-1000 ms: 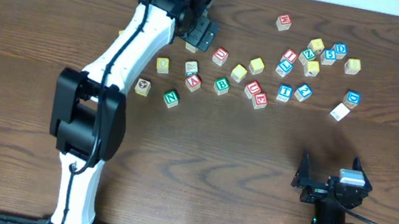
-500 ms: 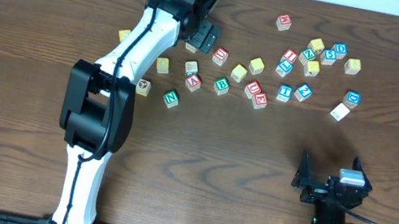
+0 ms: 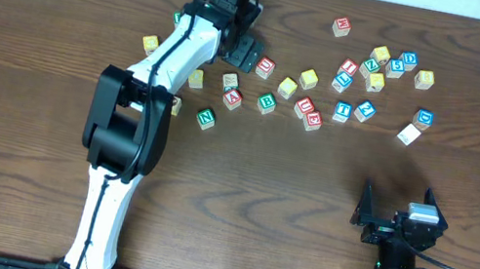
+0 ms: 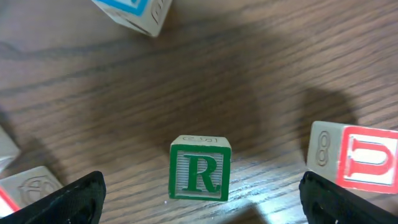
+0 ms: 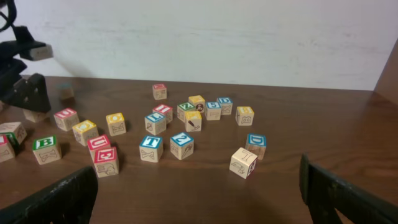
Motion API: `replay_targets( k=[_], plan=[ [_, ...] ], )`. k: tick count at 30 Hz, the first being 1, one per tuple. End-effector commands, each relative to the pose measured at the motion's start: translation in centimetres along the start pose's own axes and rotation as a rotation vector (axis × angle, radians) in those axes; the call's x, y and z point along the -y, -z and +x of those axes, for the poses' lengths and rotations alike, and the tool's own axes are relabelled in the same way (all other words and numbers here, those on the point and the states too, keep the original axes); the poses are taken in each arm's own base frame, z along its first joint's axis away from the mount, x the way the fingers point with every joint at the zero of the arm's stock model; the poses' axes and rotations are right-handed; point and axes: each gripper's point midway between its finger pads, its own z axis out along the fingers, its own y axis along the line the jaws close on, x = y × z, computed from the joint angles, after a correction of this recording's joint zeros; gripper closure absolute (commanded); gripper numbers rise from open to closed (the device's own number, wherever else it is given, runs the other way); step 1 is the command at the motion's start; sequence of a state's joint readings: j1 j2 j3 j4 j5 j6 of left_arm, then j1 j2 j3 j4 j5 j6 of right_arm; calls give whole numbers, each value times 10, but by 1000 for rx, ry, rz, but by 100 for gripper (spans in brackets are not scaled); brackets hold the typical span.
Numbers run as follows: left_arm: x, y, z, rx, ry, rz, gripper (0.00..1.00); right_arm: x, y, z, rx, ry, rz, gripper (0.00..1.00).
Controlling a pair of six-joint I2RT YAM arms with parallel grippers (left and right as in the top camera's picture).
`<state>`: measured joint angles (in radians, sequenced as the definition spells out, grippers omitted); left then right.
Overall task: Spell out ROBOT
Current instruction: 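Lower the left gripper onto the green R block and close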
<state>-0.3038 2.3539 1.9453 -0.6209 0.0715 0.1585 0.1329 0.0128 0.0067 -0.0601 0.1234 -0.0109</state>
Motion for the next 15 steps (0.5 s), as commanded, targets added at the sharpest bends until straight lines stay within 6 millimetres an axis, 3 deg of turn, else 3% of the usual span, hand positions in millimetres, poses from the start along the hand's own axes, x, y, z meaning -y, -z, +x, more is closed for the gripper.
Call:
replay_targets(
  k=[1,15],
  plan=[
    [-4,3,-5,14,-11,-15,2,1,0,1,-4,-10,5,1],
    [-4,-14,-1,17,-11,-15,2,2,0,1,-4,-10,6,1]
  ],
)
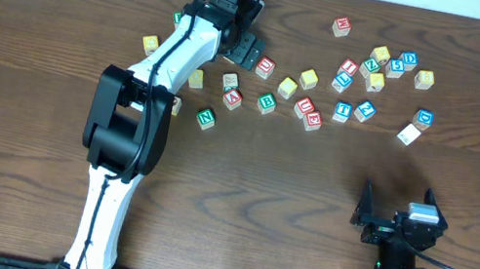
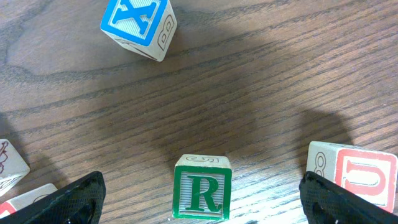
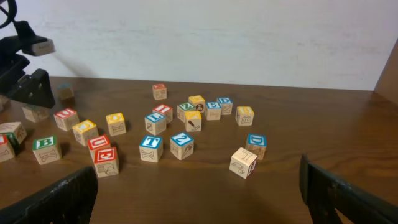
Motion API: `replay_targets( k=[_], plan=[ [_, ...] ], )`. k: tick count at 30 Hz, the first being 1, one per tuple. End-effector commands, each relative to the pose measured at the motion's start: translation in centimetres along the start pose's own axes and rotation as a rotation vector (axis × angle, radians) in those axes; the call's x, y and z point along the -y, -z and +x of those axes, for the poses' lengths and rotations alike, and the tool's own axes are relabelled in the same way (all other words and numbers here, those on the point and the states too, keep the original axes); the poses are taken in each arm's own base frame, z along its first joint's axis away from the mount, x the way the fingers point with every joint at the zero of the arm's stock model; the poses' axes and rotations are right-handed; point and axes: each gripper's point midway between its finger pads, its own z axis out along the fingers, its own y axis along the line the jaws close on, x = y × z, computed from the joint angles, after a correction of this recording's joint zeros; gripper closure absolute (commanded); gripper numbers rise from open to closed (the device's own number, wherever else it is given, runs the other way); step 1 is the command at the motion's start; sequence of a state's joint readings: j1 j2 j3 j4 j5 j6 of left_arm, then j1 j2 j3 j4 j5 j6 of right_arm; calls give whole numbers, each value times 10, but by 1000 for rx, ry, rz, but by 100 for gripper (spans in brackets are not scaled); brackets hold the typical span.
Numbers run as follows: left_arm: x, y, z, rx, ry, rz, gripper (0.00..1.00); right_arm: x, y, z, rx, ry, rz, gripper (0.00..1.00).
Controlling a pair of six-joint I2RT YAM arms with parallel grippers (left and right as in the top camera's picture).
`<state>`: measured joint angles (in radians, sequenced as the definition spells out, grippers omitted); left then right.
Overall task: Spell out ROBOT
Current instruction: 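Lower the left gripper onto the green R block and close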
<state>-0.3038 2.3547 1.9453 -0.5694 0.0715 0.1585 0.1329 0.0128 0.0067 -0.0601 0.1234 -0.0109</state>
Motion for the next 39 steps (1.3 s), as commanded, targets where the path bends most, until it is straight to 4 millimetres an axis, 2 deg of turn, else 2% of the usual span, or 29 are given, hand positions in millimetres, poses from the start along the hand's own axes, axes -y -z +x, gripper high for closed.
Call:
replay_targets(
  k=[1,7,11,21,31,39],
  plan=[
    [-2,-15,14,-38,-11,-9,2,1,0,1,-4,-10,5,1],
    [1,-19,21,-62,-10,9,0,2,0,1,-4,-10,6,1],
    [5,-19,22,-64,-9,31,6,1,0,1,-4,-10,5,1],
    [6,-19,21,-63,-12,32,6,2,0,1,-4,-10,6,1],
    [7,-21,23,-68,-12,32,5,2,0,1,-4,-10,6,1],
    [7,-23,26,-74,-11,33,0,2,0,1,-4,-10,6,1]
  ],
)
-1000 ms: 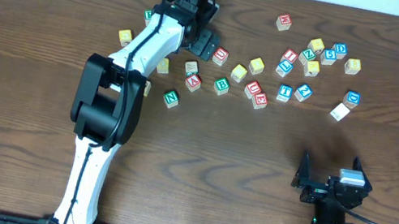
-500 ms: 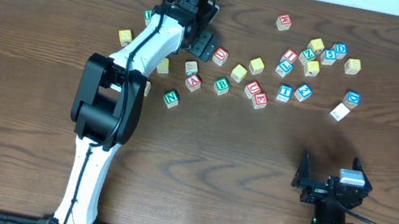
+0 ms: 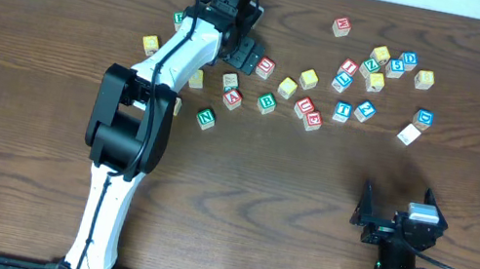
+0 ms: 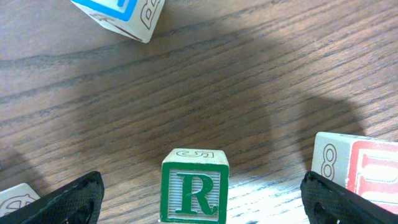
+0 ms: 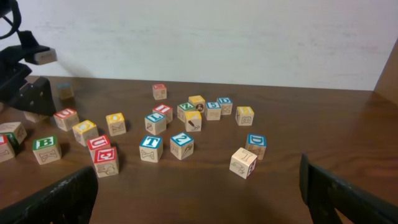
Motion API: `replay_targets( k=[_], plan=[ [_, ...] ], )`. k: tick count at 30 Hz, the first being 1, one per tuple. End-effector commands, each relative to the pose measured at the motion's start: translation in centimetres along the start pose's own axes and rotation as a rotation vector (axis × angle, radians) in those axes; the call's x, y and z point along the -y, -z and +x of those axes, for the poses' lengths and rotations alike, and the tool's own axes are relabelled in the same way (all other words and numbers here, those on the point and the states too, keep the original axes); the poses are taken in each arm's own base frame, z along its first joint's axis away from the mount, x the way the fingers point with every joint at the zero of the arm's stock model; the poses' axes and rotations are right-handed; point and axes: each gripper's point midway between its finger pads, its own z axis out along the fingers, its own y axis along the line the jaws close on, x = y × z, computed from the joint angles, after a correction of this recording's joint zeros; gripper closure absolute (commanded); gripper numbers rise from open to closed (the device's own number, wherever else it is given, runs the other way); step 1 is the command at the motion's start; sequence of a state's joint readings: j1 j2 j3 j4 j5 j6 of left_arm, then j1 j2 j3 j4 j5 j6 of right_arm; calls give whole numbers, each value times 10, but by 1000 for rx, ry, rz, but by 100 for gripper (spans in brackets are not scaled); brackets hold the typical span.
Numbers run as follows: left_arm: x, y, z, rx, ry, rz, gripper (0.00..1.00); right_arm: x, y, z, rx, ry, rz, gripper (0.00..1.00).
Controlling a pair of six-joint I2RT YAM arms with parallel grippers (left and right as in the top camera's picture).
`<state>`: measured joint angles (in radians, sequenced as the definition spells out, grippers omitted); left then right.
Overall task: Spell out ROBOT
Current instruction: 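Lower the left gripper onto the green R block and close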
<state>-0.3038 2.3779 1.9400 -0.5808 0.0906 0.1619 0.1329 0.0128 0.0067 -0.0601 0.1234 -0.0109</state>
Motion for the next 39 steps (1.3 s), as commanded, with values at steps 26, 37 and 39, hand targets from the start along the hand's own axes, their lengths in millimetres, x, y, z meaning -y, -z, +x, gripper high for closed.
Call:
replay_targets(
  k=[26,37,39],
  plan=[
    [2,-21,17,-20,-9,8,1,2,0,1,-4,-10,6,1],
    [2,-21,10,7,-10,6,1,2,0,1,-4,-10,6,1],
    [2,-21,9,10,-10,7,1,1,0,1,-4,-10,5,1]
  ],
)
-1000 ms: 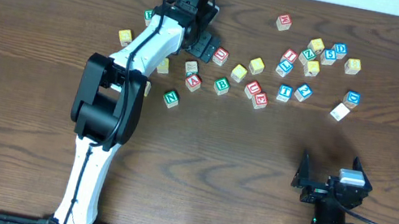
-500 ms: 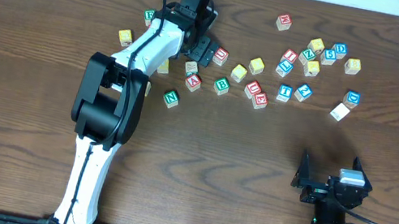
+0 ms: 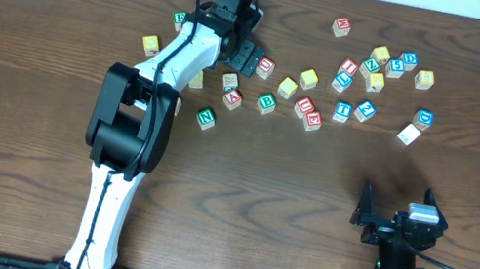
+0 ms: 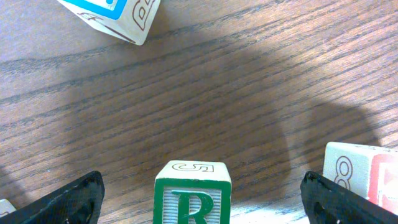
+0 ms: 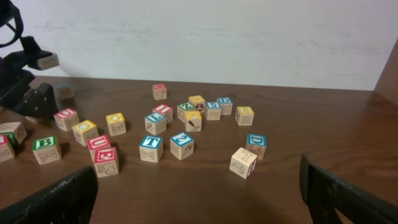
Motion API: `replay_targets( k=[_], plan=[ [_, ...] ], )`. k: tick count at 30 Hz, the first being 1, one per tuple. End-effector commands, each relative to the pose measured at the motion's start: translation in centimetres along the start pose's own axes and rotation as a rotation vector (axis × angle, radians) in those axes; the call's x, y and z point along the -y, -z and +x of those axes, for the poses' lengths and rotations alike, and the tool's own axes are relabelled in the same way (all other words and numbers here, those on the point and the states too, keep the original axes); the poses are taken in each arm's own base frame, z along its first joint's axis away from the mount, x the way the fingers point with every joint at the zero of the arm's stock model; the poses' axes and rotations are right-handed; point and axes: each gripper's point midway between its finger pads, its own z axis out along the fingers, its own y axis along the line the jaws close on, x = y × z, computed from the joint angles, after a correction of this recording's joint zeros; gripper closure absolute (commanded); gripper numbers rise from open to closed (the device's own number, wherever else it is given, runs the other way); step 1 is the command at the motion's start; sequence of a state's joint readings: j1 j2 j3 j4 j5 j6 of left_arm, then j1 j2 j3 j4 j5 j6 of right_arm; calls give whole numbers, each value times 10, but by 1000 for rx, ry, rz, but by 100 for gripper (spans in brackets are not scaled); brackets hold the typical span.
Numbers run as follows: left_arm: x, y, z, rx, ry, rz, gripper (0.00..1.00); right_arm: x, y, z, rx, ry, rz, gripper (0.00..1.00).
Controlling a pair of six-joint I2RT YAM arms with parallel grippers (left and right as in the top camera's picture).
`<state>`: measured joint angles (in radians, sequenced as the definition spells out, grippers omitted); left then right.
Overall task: Spell out ROBOT
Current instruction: 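Lower the left gripper onto the green R block and close, then lift the green R block and carry it toward the front center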
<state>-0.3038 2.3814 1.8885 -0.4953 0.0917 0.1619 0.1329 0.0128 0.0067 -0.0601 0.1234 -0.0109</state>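
A green R block stands on the dark wood table, letter facing the left wrist camera and cut off by the bottom edge. My left gripper is open, its black fingers wide on either side of the block and not touching it. In the overhead view the left gripper sits at the left end of the block scatter and hides the R. A green B block and a blue T block lie among the scatter. My right gripper is open and holds nothing, far from the blocks.
A blue-lettered block lies just beyond the R, and a red-lettered block sits close to the right finger. Several more letter blocks spread across the far right of the table. The right arm base is near the front edge.
In the left wrist view the R block is larger and lower in the frame, now cut by the bottom edge; the left gripper has come closer to it. The right arm has not moved.
The left gripper was open over the R block. Then it stood further back, with the whole blue X block in view. It was then nearer the R, and now nearer still, fingers open on both sides. The right gripper stayed still and open.
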Motion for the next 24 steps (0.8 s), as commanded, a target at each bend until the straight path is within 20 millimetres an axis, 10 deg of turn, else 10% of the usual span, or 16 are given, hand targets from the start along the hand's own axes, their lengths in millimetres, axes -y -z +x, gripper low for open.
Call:
replay_targets(
  k=[1,7,14,24],
  plan=[
    [3,-10,8,-20,-9,16,2,2,0,1,-4,-10,6,1],
    [5,-9,8,-19,-9,26,0,2,0,1,-4,-10,6,1],
    [5,-9,8,-19,-9,26,32,2,0,1,-4,-10,6,1],
    [5,-10,8,-17,-9,26,31,2,0,1,-4,-10,6,1]
  ],
)
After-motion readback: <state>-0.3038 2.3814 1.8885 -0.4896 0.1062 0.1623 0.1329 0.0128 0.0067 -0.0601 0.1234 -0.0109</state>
